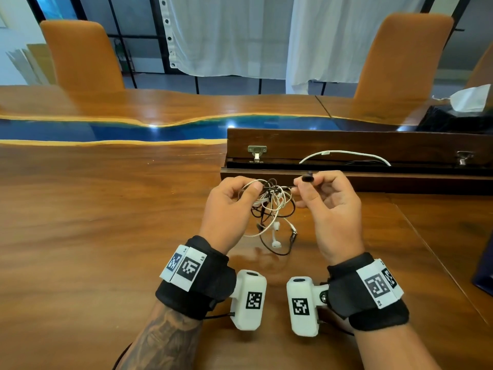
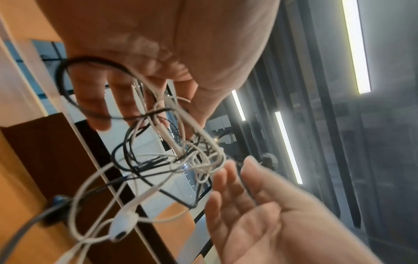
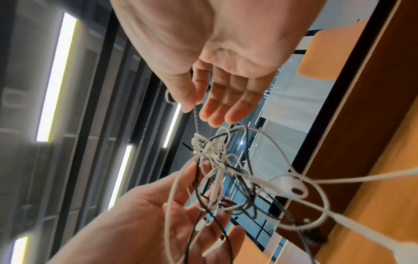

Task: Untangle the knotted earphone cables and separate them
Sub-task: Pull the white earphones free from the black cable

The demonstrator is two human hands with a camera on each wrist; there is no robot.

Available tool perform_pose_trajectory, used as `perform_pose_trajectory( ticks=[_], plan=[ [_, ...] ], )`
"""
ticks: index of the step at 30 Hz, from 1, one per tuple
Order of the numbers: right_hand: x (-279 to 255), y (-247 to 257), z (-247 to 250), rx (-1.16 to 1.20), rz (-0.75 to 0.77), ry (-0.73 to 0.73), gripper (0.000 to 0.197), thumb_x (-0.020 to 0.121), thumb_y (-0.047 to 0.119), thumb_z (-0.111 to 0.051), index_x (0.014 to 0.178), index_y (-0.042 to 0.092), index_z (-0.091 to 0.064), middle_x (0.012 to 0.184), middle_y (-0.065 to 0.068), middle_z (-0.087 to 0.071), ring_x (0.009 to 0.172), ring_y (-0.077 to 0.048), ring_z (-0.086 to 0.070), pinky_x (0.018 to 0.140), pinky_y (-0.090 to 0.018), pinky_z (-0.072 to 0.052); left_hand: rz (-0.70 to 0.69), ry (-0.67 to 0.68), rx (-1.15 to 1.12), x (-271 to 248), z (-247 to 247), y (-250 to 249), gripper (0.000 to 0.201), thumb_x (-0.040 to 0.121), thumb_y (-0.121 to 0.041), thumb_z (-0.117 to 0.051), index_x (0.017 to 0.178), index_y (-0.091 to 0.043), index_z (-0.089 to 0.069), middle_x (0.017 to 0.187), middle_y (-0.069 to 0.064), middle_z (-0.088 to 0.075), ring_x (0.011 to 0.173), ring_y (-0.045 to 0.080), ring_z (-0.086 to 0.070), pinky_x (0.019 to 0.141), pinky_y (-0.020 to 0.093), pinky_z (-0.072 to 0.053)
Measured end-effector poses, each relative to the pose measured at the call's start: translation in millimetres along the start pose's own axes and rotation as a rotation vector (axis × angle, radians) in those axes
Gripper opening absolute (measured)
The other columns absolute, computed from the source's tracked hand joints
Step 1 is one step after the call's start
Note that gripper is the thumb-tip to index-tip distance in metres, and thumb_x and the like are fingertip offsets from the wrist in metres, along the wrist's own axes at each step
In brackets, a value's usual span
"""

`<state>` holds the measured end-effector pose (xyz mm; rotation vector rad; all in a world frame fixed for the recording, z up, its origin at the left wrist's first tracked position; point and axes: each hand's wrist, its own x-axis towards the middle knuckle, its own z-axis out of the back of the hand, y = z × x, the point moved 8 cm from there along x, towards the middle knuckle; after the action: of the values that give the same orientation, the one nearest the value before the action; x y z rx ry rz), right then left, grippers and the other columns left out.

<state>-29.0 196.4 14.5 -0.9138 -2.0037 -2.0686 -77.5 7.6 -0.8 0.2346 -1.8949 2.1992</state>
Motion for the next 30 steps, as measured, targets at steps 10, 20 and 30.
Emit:
perform_pose_trajectory(
  ticks=[10, 20, 30],
  plan=[
    [-2, 6, -3, 0.049, 0.027, 0.122, 0.033, 0.097, 0.046, -0.049, 0.093, 0.028, -0.076, 0.093, -0.003, -0.070, 0.087, -0.018, -0.061, 0.072, -0.029, -0.046, -0.043, 0.073, -0.122, -3, -5, -9, 0.018, 0.102, -0.011, -0.054, 0.103, -0.016, -0.071, 0.099, 0.001, -0.073, 0.091, 0.007, -0.067, 0.081, 0.019, -0.053],
    [-8, -4, -17, -0.263, -0.030, 0.229, 0.016, 0.094, 0.022, -0.070, 0.106, 0.031, -0.068, 0.099, 0.014, -0.070, 0.098, -0.011, -0.065, 0.081, -0.034, -0.055, -0.119, 0.066, -0.109, -6, -6, -15, 0.013, 0.099, -0.010, -0.060, 0.102, -0.015, -0.071, 0.092, -0.001, -0.073, 0.086, 0.007, -0.068, 0.077, 0.020, -0.054],
    [-6, -7, -13, -0.257, -0.047, 0.155, 0.031, 0.099, -0.003, -0.052, 0.096, 0.024, -0.069, 0.092, 0.009, -0.072, 0.092, -0.007, -0.069, 0.078, -0.019, -0.054, -0.133, 0.034, -0.104, -3, 0, -16, 0.015, 0.101, -0.008, -0.055, 0.102, -0.013, -0.068, 0.092, -0.002, -0.073, 0.086, 0.008, -0.069, 0.076, 0.021, -0.053]
  ],
)
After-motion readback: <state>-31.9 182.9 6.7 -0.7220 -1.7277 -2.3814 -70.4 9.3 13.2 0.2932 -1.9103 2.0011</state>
